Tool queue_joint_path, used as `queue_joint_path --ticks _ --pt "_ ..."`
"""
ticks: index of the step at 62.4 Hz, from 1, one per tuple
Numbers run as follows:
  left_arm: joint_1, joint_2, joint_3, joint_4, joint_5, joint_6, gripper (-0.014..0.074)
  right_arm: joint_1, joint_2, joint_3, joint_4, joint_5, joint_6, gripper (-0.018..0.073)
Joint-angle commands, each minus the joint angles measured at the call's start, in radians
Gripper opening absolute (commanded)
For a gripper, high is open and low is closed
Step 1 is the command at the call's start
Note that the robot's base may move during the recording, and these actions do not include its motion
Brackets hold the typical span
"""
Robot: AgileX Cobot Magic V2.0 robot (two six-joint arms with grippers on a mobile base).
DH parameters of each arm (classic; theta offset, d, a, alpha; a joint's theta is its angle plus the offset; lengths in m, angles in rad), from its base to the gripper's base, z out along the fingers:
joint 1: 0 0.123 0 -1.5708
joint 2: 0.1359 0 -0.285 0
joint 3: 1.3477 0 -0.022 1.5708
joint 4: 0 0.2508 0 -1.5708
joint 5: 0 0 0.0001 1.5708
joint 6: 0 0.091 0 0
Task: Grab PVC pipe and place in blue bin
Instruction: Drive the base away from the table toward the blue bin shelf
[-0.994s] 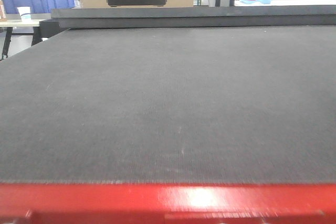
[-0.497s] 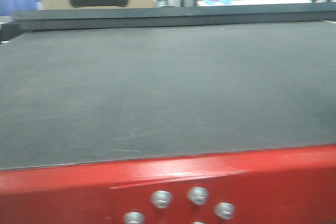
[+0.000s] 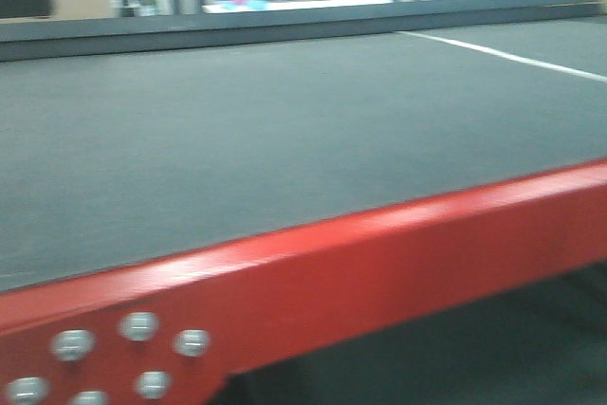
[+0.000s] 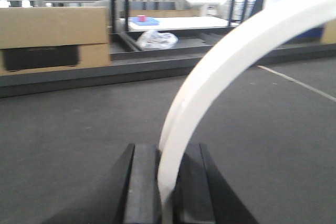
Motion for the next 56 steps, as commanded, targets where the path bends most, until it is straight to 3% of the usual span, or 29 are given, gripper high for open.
queue_joint_path --ticks 1,56 --pt "0.003 -0.004 -0.011 -0.009 -0.026 -0.002 -0.0111 0.005 -0.005 -0.008 -0.011 -0.016 0.001 -0.0141" --pt "0.003 -0.004 -0.011 -0.009 -0.028 -0.002 -0.0111 0.005 -0.005 -0.008 -0.011 -0.016 0.001 -0.0141"
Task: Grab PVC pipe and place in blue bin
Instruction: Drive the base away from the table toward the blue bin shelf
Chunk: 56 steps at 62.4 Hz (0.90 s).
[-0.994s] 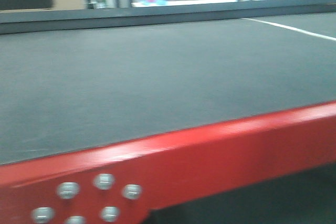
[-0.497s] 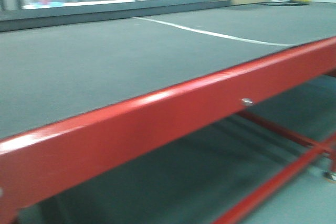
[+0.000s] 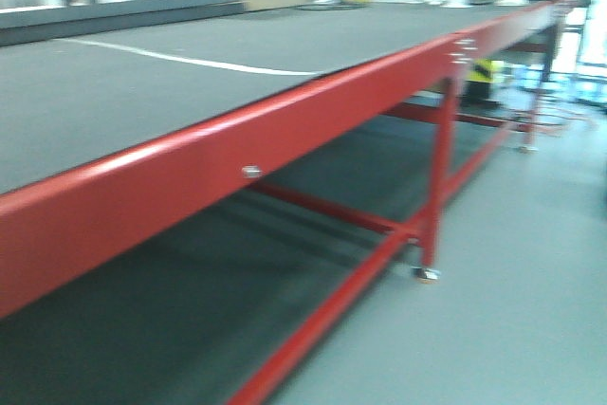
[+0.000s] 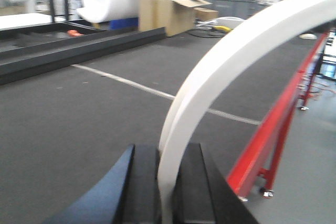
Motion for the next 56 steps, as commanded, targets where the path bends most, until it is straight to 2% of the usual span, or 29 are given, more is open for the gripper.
queue_joint_path --ticks 1,56 --pt "0.003 -0.004 -0.011 -0.009 -0.028 -0.002 -0.0111 0.005 -0.005 -0.008 -0.011 -0.016 0.001 -0.0141" --pt "0.003 -0.004 -0.011 -0.009 -0.028 -0.002 -0.0111 0.005 -0.005 -0.008 -0.011 -0.016 0.001 -0.0141"
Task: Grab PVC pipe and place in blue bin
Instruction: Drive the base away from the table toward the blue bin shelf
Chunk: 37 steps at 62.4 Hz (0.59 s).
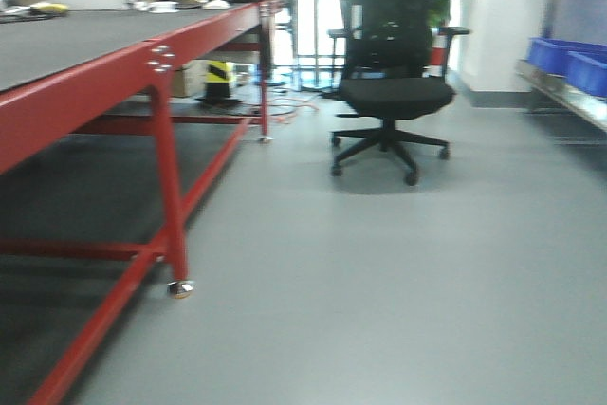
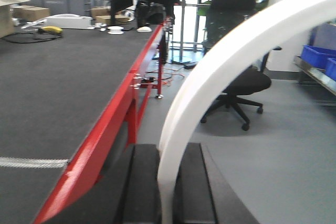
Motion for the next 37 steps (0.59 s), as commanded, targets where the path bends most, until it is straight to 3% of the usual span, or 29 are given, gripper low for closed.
queue_joint_path --ticks 1,37 --pt "0.003 -0.004 -0.011 -0.009 -0.028 -0.002 -0.0111 0.005 -0.005 -0.008 -0.011 -0.017 0.001 -0.0141" --pt "0.003 -0.004 -0.011 -0.009 -0.028 -0.002 -0.0111 0.005 -0.005 -0.008 -0.011 -0.017 0.001 -0.0141"
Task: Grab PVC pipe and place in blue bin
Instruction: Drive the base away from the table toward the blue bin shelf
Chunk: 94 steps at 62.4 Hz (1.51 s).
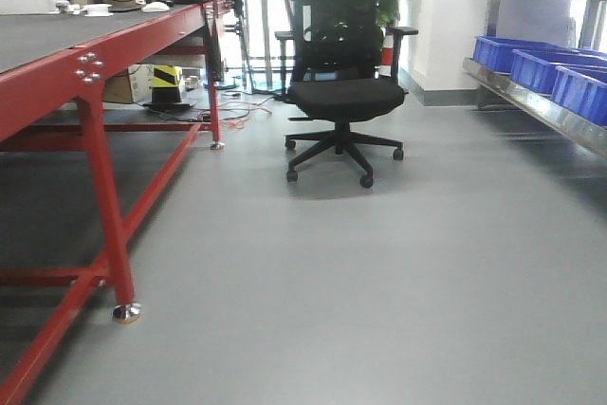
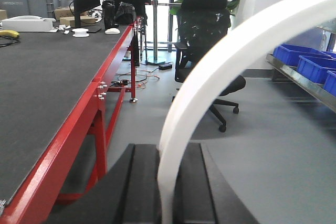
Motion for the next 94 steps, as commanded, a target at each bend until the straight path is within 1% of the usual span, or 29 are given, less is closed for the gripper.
queue_joint_path --ticks 1,94 --pt "0.003 -0.004 -0.011 -0.007 -0.028 -0.002 -0.0111 0.005 -0.004 -0.008 -0.010 -0.017 0.001 -0.0141" --pt "0.003 -0.004 -0.011 -0.007 -0.028 -0.002 -0.0111 0.005 -0.004 -0.008 -0.010 -0.017 0.001 -0.0141"
